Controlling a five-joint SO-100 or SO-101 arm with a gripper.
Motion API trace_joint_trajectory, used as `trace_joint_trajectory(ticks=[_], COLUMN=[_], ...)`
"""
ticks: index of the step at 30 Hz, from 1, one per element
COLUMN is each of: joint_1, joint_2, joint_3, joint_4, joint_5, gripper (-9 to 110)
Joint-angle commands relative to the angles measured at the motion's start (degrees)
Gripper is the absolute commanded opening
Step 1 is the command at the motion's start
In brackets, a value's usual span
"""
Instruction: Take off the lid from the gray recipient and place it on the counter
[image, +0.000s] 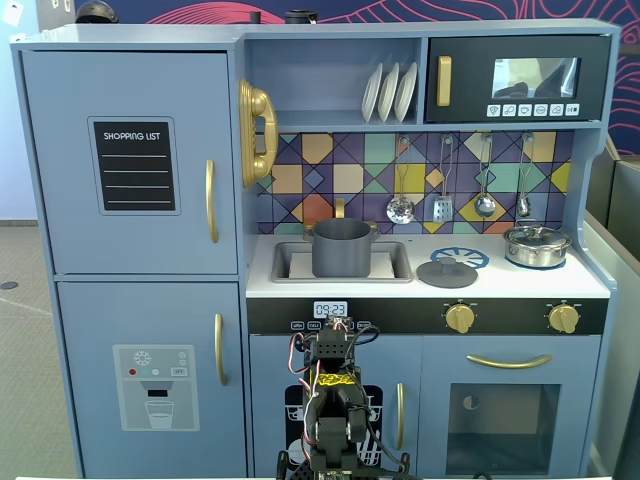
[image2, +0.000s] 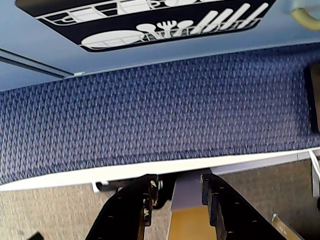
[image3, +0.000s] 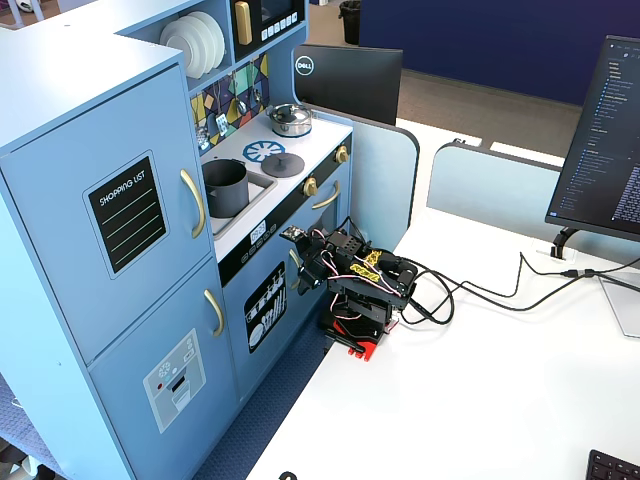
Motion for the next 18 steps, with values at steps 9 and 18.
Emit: trace_joint_trajectory(ticks=[9,18], joint_1=[1.9,1.9], joint_2=[-0.4,-0.4], joint_3=[0.1,0.1], joint_4=[10.5,10.5], joint_5=[-1.4,-1.4], gripper=[2,3])
